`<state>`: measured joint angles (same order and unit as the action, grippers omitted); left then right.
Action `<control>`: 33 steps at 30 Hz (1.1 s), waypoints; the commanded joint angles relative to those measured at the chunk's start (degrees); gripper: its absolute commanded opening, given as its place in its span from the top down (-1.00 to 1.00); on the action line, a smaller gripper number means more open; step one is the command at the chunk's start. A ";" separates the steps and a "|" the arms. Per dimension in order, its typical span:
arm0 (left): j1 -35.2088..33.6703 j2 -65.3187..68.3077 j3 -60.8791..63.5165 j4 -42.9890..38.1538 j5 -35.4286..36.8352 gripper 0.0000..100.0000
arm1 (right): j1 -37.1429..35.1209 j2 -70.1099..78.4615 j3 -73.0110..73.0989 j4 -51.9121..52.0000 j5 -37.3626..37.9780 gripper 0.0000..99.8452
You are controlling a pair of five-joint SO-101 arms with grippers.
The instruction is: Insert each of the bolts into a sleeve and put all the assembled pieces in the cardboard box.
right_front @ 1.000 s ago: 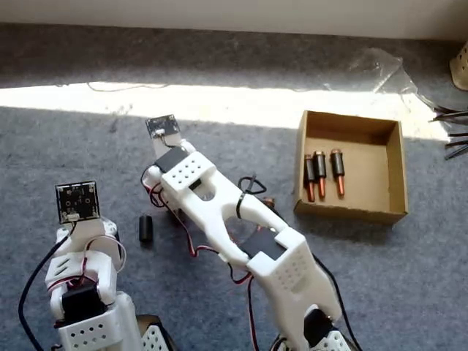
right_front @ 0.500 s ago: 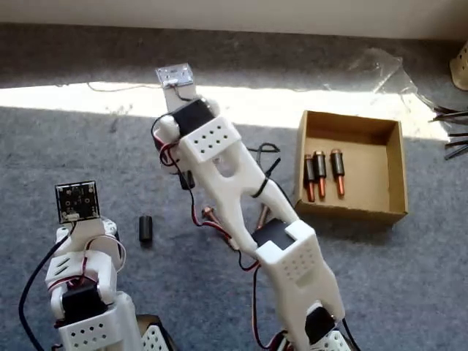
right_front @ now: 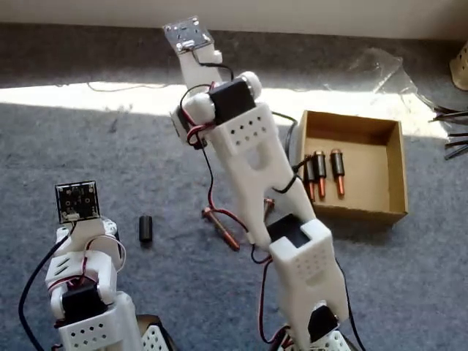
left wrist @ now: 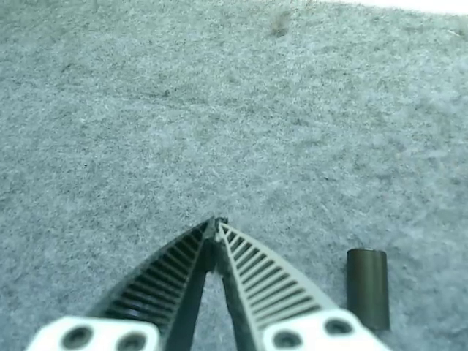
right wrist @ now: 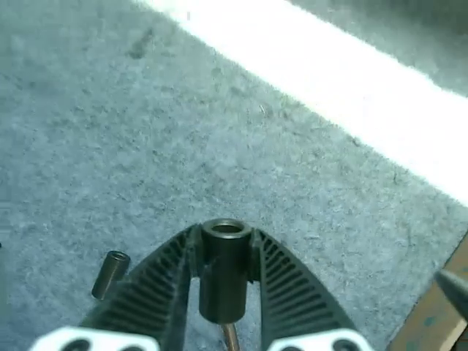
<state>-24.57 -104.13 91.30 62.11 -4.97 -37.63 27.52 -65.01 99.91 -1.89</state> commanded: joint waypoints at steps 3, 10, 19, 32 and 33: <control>-0.48 -0.75 -0.57 -1.23 -0.26 0.98 | 0.92 -14.90 3.91 1.01 0.70 0.99; -0.66 -0.75 -0.66 -1.23 -0.26 0.98 | 0.92 -30.90 18.59 0.92 6.95 0.99; -0.66 -0.75 -0.66 -1.05 -0.26 0.98 | 1.01 -46.46 33.36 0.57 8.18 0.99; -0.66 -0.75 -0.66 -0.88 -0.26 0.98 | 13.32 -64.84 62.73 -12.53 15.30 0.99; -0.66 -0.75 -0.66 -0.88 -0.26 0.98 | 14.29 -66.33 65.80 -14.29 15.30 0.99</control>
<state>-24.57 -104.13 91.30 62.11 -4.97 -26.64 -33.76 -4.88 91.30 12.70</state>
